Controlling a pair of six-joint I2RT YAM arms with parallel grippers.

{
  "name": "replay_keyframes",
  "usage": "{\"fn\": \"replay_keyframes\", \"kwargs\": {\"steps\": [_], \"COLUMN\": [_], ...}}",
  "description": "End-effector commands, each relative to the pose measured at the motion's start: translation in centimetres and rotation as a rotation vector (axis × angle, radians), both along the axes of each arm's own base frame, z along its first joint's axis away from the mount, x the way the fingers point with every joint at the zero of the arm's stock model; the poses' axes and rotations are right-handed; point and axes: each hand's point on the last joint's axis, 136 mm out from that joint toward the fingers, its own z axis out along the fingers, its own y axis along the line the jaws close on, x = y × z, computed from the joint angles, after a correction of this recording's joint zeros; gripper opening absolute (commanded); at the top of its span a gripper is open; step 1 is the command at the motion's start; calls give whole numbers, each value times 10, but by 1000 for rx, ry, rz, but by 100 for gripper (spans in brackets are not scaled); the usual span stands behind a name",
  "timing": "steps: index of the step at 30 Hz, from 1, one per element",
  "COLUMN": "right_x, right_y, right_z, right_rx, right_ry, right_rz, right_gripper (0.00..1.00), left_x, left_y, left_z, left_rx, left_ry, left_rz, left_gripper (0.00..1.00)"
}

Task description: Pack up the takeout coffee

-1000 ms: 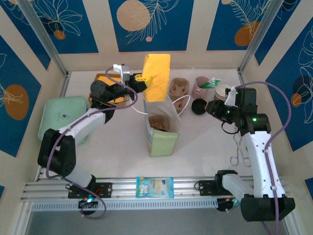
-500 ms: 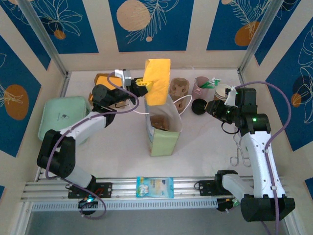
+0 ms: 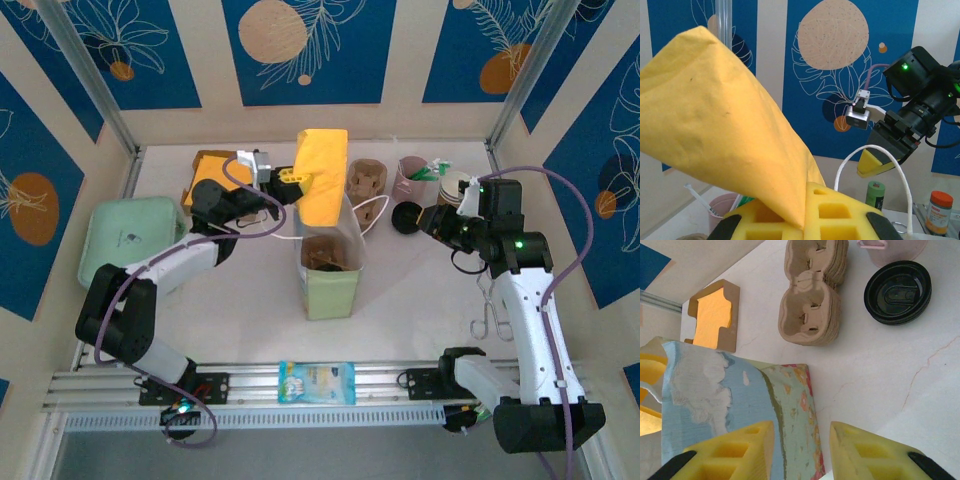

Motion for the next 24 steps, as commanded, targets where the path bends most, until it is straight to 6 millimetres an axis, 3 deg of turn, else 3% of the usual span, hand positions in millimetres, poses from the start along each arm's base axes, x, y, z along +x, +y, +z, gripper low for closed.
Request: {"fn": "replay_keyframes", "kwargs": {"steps": [1, 17, 24], "right_x": [-4, -2, 0], "right_y": [5, 9, 9], "right_z": [1, 5, 3], "right_rx": [19, 9, 6], "right_ry": [5, -3, -4], "right_rz": [13, 23, 22], "right_gripper": [35, 35, 35], "left_x": [-15, 0, 6], "left_y": [1, -8, -13], "left_z": [19, 61, 52], "left_rx": [-29, -97, -123], "left_ry": [-93, -153, -109], "left_rz": [0, -13, -38], "left_gripper": [0, 0, 0]}}
